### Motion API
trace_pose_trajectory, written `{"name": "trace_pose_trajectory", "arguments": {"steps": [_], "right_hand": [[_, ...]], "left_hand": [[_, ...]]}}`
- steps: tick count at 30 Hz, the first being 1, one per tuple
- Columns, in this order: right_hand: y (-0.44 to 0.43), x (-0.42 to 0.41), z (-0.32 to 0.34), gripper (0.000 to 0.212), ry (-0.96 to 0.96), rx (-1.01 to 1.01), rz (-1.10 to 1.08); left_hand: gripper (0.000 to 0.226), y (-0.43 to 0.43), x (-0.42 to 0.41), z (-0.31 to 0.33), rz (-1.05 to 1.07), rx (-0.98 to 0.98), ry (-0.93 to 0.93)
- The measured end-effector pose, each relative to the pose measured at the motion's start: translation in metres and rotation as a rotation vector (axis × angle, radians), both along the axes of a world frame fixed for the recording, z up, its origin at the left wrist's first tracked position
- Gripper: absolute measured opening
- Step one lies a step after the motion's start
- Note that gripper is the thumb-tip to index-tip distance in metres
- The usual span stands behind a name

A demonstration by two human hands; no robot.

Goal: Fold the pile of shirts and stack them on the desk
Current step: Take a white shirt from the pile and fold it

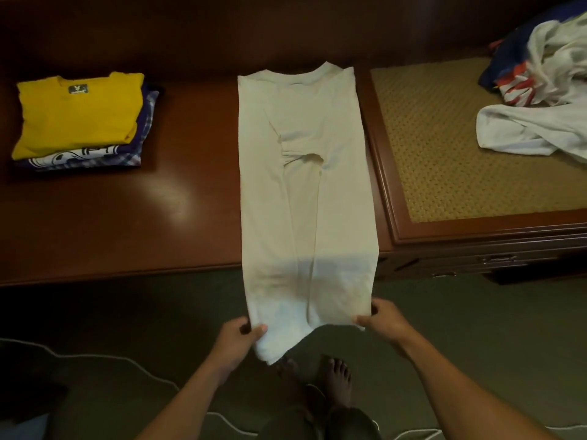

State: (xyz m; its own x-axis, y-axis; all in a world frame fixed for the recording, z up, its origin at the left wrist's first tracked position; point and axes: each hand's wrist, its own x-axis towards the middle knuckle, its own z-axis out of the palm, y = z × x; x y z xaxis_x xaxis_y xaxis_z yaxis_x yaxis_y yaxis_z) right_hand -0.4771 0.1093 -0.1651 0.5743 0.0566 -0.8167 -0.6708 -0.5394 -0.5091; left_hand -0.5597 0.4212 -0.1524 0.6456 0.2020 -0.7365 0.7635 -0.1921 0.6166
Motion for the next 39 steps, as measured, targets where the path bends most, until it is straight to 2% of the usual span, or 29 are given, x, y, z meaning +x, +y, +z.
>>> {"name": "trace_pose_trajectory", "arguments": {"steps": [3, 6, 11, 16, 20, 24, 27, 29, 34, 39], "right_hand": [[-0.017, -0.021, -0.009, 0.018, 0.037, -0.052, 0.077], [-0.023, -0.034, -0.001, 0.014, -0.011, -0.006, 0.029], [-0.025, -0.046, 0.018, 0.017, -0.063, 0.01, -0.003], [-0.028, -0.054, 0.039, 0.009, -0.097, 0.037, 0.021], [-0.035, -0.053, 0.051, 0.021, -0.101, -0.034, 0.004], [-0.038, -0.044, 0.076, 0.029, -0.15, -0.065, -0.025], [-0.037, -0.028, 0.104, 0.019, -0.217, -0.086, -0.041], [-0.036, -0.017, 0.125, 0.013, -0.244, -0.057, -0.074], [-0.034, 0.014, 0.163, 0.013, -0.229, 0.113, -0.162], [-0.025, 0.049, 0.177, 0.013, -0.18, 0.188, -0.243]], "left_hand": [[0.011, -0.004, -0.018, 0.001, 0.064, -0.016, 0.05], [0.01, -0.012, -0.032, 0.007, 0.115, -0.002, 0.061], [0.01, -0.032, -0.039, 0.028, 0.199, -0.02, 0.008], [0.02, -0.051, -0.044, 0.058, 0.286, -0.02, -0.062], [0.029, -0.055, -0.05, 0.077, 0.335, 0.044, -0.086], [0.023, -0.051, -0.052, 0.104, 0.355, 0.041, -0.082], [0.024, -0.047, -0.044, 0.132, 0.372, 0.015, -0.105], [0.029, -0.043, -0.034, 0.151, 0.371, 0.023, -0.114], [0.017, -0.036, 0.0, 0.182, 0.335, -0.016, -0.091], [0.016, -0.03, 0.039, 0.193, 0.371, -0.103, -0.05]]}}
